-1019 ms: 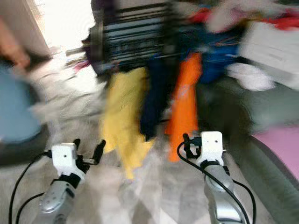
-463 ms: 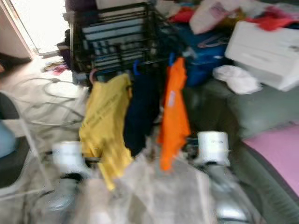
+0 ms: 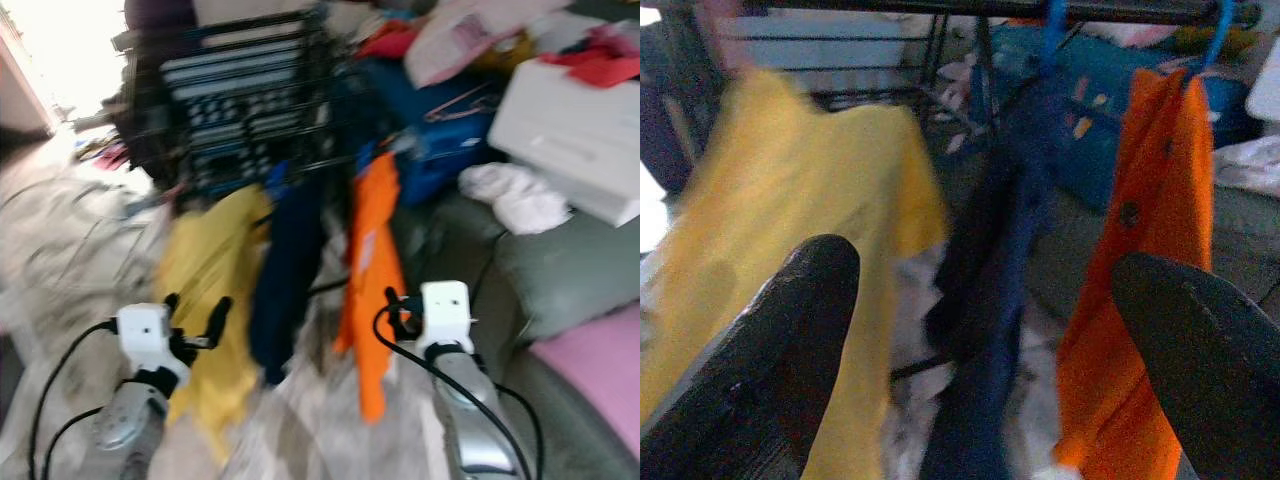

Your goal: Hang hanger

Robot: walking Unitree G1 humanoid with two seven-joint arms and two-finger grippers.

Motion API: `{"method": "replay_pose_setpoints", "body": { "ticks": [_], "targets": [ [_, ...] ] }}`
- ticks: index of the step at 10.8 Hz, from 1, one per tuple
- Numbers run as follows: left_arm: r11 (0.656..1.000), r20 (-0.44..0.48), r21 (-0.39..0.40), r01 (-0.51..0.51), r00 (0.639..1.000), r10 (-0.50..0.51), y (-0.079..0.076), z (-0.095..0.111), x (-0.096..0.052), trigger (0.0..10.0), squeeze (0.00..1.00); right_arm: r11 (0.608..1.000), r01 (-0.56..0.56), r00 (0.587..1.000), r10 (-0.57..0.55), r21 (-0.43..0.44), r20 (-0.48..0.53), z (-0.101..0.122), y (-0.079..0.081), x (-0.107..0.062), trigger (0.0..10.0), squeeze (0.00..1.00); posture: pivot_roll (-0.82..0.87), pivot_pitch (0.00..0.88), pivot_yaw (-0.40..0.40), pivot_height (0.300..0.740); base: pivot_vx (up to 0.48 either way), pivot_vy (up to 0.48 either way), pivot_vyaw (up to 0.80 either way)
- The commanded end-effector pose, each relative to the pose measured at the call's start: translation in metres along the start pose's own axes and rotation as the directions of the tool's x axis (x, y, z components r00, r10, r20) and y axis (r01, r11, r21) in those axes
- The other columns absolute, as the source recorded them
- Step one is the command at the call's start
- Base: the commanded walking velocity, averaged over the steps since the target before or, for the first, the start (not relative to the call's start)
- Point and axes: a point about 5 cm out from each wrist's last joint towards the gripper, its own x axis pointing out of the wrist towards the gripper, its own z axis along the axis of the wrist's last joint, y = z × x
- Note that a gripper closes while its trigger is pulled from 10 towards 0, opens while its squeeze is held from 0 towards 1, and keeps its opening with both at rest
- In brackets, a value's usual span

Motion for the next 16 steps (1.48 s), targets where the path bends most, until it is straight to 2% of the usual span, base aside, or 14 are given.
{"method": "replay_pose_setpoints", "body": {
  "ticks": [1,2,6,7,9,12,14,16],
  "targets": [
    [1.000,-0.004,0.009,-0.001,1.000,0.001,0.002,0.000,-0.002,10.0,0.00,1.000,-0.009,1.000,0.009,0.006,0.021,0.006,0.002,0.002,10.0,0.00,-0.12,0.000,0.084,0.740,0.472,0.000,0.61],
    [1.000,-0.011,0.010,-0.008,1.000,0.008,0.002,-0.001,-0.002,10.0,0.00,1.000,-0.016,1.000,0.016,0.009,0.020,0.005,0.003,0.001,10.0,0.00,-0.12,0.000,0.081,0.740,0.461,0.000,0.00],
    [1.000,-0.024,0.010,-0.018,1.000,0.018,0.002,-0.003,-0.002,10.0,0.00,0.998,-0.064,0.998,0.065,0.024,-0.004,0.001,0.007,0.001,10.0,0.00,-0.12,0.000,0.081,0.740,0.000,0.000,0.00],
    [1.000,-0.030,0.012,-0.021,0.999,0.022,0.003,-0.005,-0.002,10.0,0.00,0.992,-0.122,0.992,0.123,0.015,-0.020,-0.001,0.013,0.002,10.0,0.00,-0.13,0.000,0.079,0.740,0.000,0.000,0.00],
    [1.000,-0.039,0.017,-0.024,0.999,0.024,0.003,-0.006,-0.002,10.0,0.00,0.991,-0.130,0.991,0.131,0.017,-0.029,0.003,0.012,0.011,10.0,0.00,-0.12,0.000,0.078,0.740,0.000,0.000,0.00],
    [1.000,-0.054,0.021,-0.023,0.998,0.024,0.003,-0.008,0.000,10.0,0.00,0.985,-0.171,0.983,0.172,0.018,-0.063,0.011,0.014,0.034,10.0,0.00,-0.12,0.000,0.075,0.740,0.000,0.000,0.00],
    [0.999,-0.070,0.029,-0.016,0.997,0.018,0.005,-0.010,-0.001,10.0,0.00,0.987,-0.161,0.979,0.163,0.026,-0.119,0.017,0.013,0.058,10.0,0.00,-0.10,0.000,0.079,0.740,0.000,0.000,0.00],
    [0.999,-0.077,0.035,-0.017,0.997,0.020,0.006,-0.010,-0.001,10.0,0.00,0.984,-0.173,0.974,0.179,0.050,-0.138,0.026,0.017,0.074,10.0,0.00,-0.10,0.000,0.082,0.740,0.000,0.000,0.00]
  ]
}}
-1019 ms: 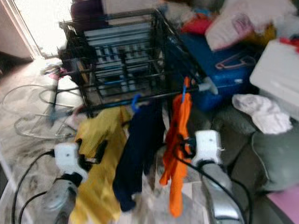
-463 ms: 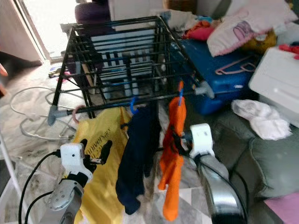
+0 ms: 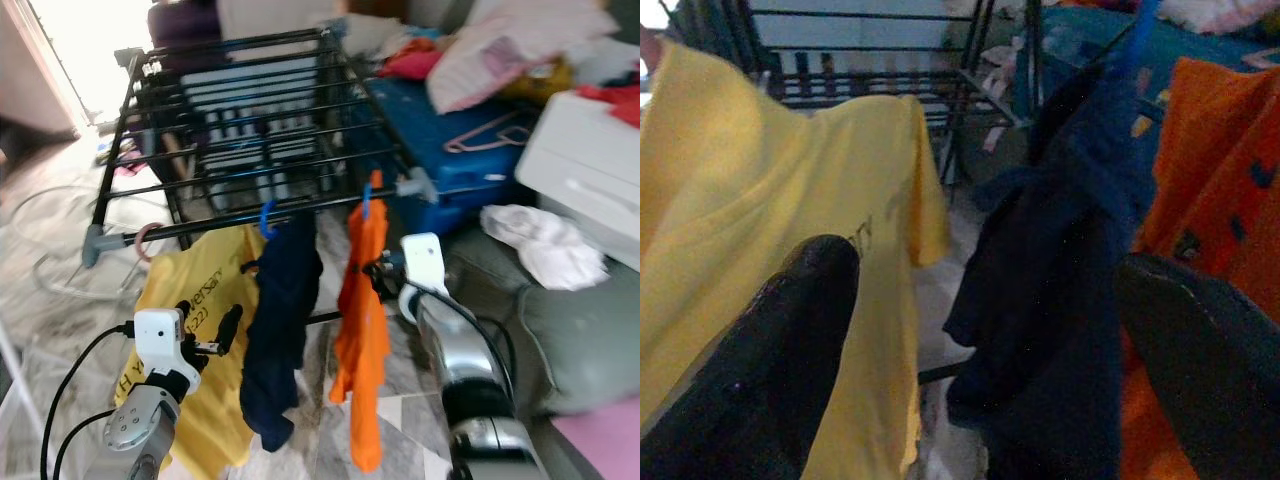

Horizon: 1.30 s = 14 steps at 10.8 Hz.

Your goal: Hang hanger

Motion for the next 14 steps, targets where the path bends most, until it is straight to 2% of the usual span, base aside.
{"method": "replay_pose_setpoints", "body": {
  "ticks": [1,3,5,6,7,9,11,12,14],
  "targets": [
    [1.000,-0.017,0.016,-0.005,1.000,0.005,0.005,-0.001,0.000,10.0,0.00,0.999,-0.043,0.999,0.043,0.000,-0.001,0.005,0.009,0.007,10.0,0.00,-0.09,0.000,0.083,0.740,0.000,0.000,0.00],
    [1.000,-0.015,0.018,-0.013,1.000,0.014,0.007,-0.001,0.000,10.0,0.00,0.997,-0.076,0.997,0.076,0.009,-0.008,0.004,0.017,0.013,10.0,0.00,-0.08,0.000,0.079,0.740,0.000,0.000,0.00],
    [1.000,-0.023,0.016,-0.015,1.000,0.015,0.006,-0.002,-0.001,10.0,0.00,0.997,-0.080,0.993,0.078,-0.018,-0.089,-0.014,0.021,0.015,10.0,0.00,-0.08,0.000,0.078,0.740,0.000,0.000,0.00],
    [1.000,-0.027,0.014,-0.015,1.000,0.015,0.006,-0.003,-0.001,10.0,0.00,0.999,-0.036,0.991,0.032,-0.031,-0.132,-0.022,0.015,0.014,10.0,0.00,-0.08,0.000,0.079,0.740,0.000,0.000,0.00],
    [1.000,-0.030,0.010,-0.019,0.999,0.019,0.007,-0.003,0.000,10.0,0.00,0.998,0.027,0.986,-0.034,-0.050,-0.161,-0.029,0.000,0.010,10.0,0.00,-0.08,0.000,0.079,0.740,0.000,0.000,0.00],
    [1.000,-0.035,0.005,-0.023,0.999,0.023,0.008,-0.004,0.001,10.0,0.00,0.990,0.124,0.977,-0.133,-0.060,-0.168,-0.032,-0.027,0.004,10.0,0.00,-0.09,0.000,0.083,0.740,0.000,0.000,0.00],
    [1.000,-0.040,0.002,-0.020,0.999,0.020,0.008,-0.005,0.002,10.0,0.00,0.979,0.173,0.971,-0.188,-0.104,-0.151,-0.029,-0.044,0.000,10.0,0.00,-0.09,0.000,0.087,0.740,0.000,0.000,0.00],
    [1.000,-0.040,0.002,-0.019,0.999,0.019,0.008,-0.005,0.003,10.0,0.00,0.977,0.186,0.969,-0.200,-0.109,-0.144,-0.028,-0.048,-0.002,10.0,0.00,-0.10,0.000,0.088,0.740,0.000,0.000,0.00],
    [1.000,-0.045,0.003,-0.023,0.999,0.024,0.008,-0.005,0.004,10.0,0.00,0.991,0.104,0.989,-0.112,-0.086,-0.096,-0.019,-0.040,0.003,10.0,0.00,-0.09,0.000,0.088,0.740,0.000,0.000,0.00]
  ]
}}
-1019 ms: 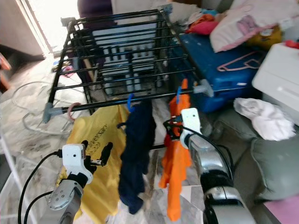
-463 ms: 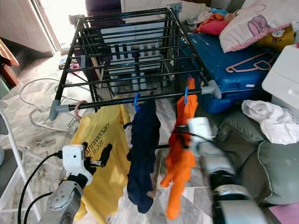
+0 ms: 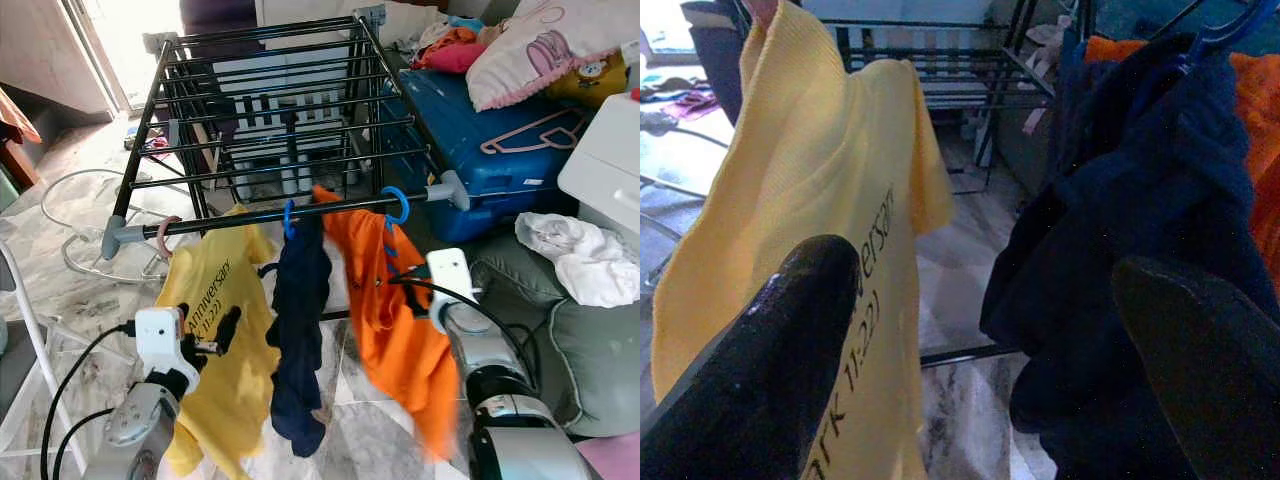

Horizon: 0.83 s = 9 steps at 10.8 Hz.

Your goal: Hang hanger

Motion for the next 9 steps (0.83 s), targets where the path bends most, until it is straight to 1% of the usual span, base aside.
{"method": "replay_pose_setpoints", "body": {
  "ticks": [1,2,3,4,5,6,9],
  "targets": [
    [1.000,-0.017,0.007,-0.012,1.000,0.012,0.004,-0.002,-0.001,10.0,0.00,0.999,-0.032,0.999,0.032,0.003,0.033,0.010,0.004,0.002,10.0,0.00,-0.09,0.000,0.088,0.740,0.000,0.000,0.00],
    [1.000,-0.019,0.007,-0.018,1.000,0.018,0.005,-0.003,-0.001,10.0,0.00,0.998,-0.067,0.997,0.068,-0.011,0.030,0.012,0.004,0.003,10.0,0.00,-0.09,0.000,0.081,0.740,0.000,0.000,0.00],
    [1.000,-0.022,0.007,-0.025,0.999,0.025,0.006,-0.004,-0.002,10.0,0.00,0.994,-0.104,0.994,0.104,-0.025,0.022,0.015,0.001,0.003,4.3,0.00,-0.09,0.000,0.081,0.740,0.000,0.000,0.00],
    [1.000,-0.023,0.007,-0.026,0.999,0.027,0.006,-0.004,-0.002,10.0,0.00,0.994,-0.104,0.994,0.105,-0.034,0.022,0.016,-0.003,0.002,1.5,0.00,-0.08,0.000,0.079,0.740,0.000,0.000,0.00],
    [1.000,-0.023,0.007,-0.027,0.999,0.028,0.007,-0.004,-0.002,10.0,0.00,0.995,-0.097,0.995,0.097,-0.031,0.013,0.015,-0.008,0.001,0.0,0.00,-0.08,0.000,0.079,0.740,0.000,0.000,0.00],
    [0.999,-0.030,0.007,-0.031,0.999,0.031,0.008,-0.005,-0.003,10.0,0.00,0.992,-0.119,0.993,0.118,-0.038,-0.031,0.006,-0.013,-0.001,0.0,0.00,-0.08,0.000,0.077,0.740,0.000,0.000,0.00],
    [1.000,-0.037,0.009,-0.026,0.999,0.027,0.009,-0.006,-0.004,10.0,0.00,0.986,-0.160,0.984,0.157,-0.034,-0.080,-0.011,-0.014,-0.005,0.0,0.00,-0.08,0.000,0.079,0.740,0.000,0.000,0.00]
  ]
}}
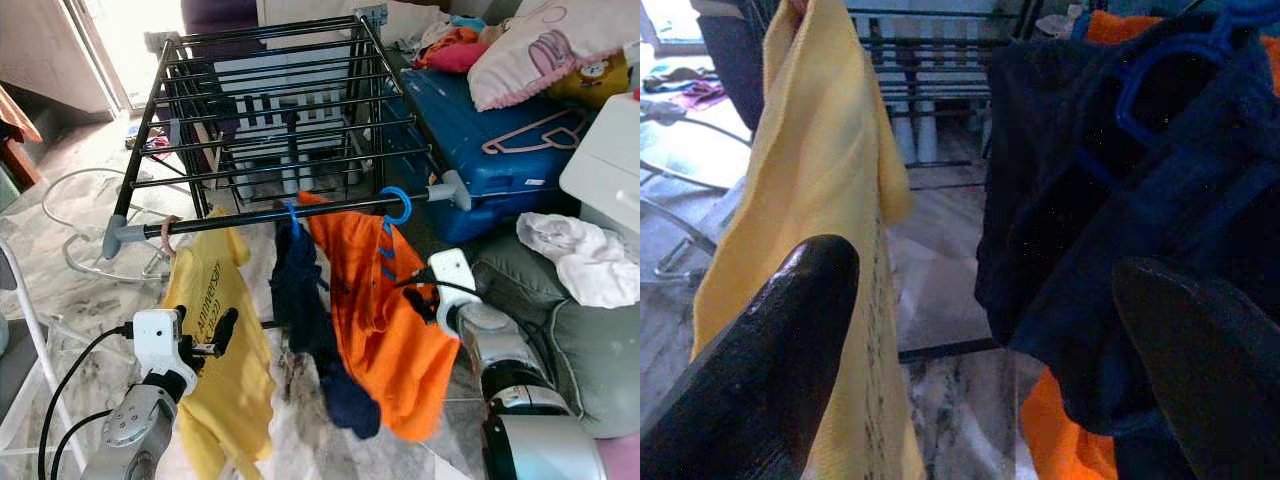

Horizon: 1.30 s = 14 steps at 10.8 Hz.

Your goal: Hang hanger

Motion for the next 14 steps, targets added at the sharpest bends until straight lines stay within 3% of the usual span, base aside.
{"method": "replay_pose_setpoints", "body": {
  "ticks": [1,11,14],
  "targets": [
    [1.000,-0.020,0.009,-0.014,1.000,0.014,0.005,-0.003,-0.002,10.0,0.00,1.000,-0.013,1.000,0.013,-0.006,-0.010,-0.003,0.001,0.000,0.0,0.00,-0.08,0.000,0.081,0.740,0.000,0.000,0.00],
    [1.000,-0.032,0.004,-0.011,0.999,0.011,0.002,-0.006,-0.002,10.0,0.00,1.000,0.018,1.000,-0.019,-0.025,-0.012,-0.009,-0.001,-0.001,0.0,0.00,-0.09,0.000,0.079,0.740,0.000,0.000,0.00],
    [1.000,-0.032,0.002,-0.018,0.999,0.018,0.002,-0.007,-0.001,10.0,0.00,0.999,0.051,0.998,-0.050,-0.016,0.049,0.002,-0.004,-0.001,0.0,0.00,-0.09,0.000,0.077,0.740,0.000,0.000,0.00]
  ]
}}
